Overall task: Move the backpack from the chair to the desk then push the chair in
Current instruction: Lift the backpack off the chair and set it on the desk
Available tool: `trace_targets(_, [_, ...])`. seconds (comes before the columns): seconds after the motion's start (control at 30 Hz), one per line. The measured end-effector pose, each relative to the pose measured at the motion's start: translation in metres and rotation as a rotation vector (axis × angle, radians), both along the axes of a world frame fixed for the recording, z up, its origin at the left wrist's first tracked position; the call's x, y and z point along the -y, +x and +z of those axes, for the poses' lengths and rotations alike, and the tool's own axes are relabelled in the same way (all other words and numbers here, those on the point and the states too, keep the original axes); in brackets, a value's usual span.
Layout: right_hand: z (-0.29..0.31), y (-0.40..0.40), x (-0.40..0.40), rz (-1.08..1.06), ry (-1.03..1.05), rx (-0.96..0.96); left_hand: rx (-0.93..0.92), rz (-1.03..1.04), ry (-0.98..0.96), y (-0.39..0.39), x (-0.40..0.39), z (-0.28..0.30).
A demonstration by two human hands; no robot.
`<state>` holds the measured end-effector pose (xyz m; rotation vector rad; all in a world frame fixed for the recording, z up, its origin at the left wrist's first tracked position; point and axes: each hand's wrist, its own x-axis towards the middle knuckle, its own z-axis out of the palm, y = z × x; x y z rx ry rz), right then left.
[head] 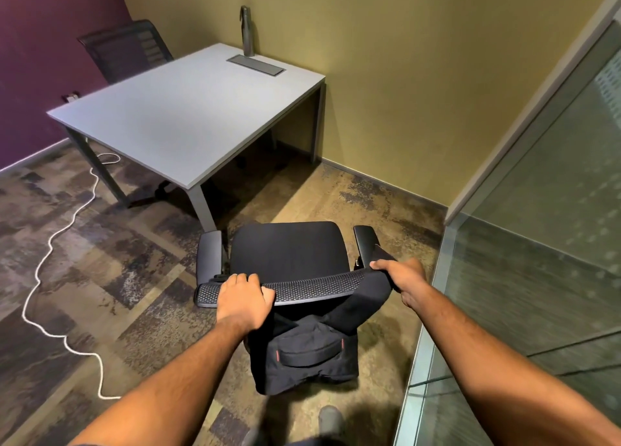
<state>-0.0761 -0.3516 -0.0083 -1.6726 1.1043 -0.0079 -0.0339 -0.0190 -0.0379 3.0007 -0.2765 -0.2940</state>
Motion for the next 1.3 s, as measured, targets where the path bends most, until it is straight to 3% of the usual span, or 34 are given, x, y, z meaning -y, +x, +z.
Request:
trace_targets(0.17, [-0.005, -0.018, -0.002, -0.126, 0.117, 0.083, 0.028, -0.02, -0.018, -0.006, 0.001, 0.0])
trace_targets(0.37, [-0.029, -0.053, -0.017, -0.453, 0.33, 0.119, 0.019, -0.029, -0.009, -0.008, 0.001, 0.0])
trace_targets(0.43, [-0.034, -0.062, -0.021, -0.452, 0.392, 0.123, 0.019, -0.035, 0.007, -0.01, 0.0, -0.002])
trace_targets(0.57, [-0.033, -0.059, -0.028, -0.3, 0.486, 0.121, 0.026, -0.054, 0.036, -0.014, 0.001, -0.001])
trace_targets(0.73, [-0.042, -0.06, -0.038, -0.227, 0.446, 0.091, 0.024, -0.076, 0.037, -0.015, 0.001, 0.001])
trace_targets(0.9, [-0.069, -0.071, -0.062, 0.129, 0.109, -0.171, -0.007, -0.086, 0.059, -0.018, 0.001, 0.006])
trace_targets(1.1, [-0.08, -0.072, -0.1, 0.391, -0.094, -0.37, -0.016, -0.079, 0.044, -0.018, 0.0, 0.004])
trace_targets(1.2, [-0.078, -0.071, -0.121, 0.577, -0.23, -0.378, -0.02, -0.078, 0.027, -0.016, -0.001, 0.004])
trace_targets(1.3, [-0.085, -0.074, -0.148, 0.769, -0.192, -0.312, -0.019, -0.081, 0.024, -0.017, -0.002, 0.003])
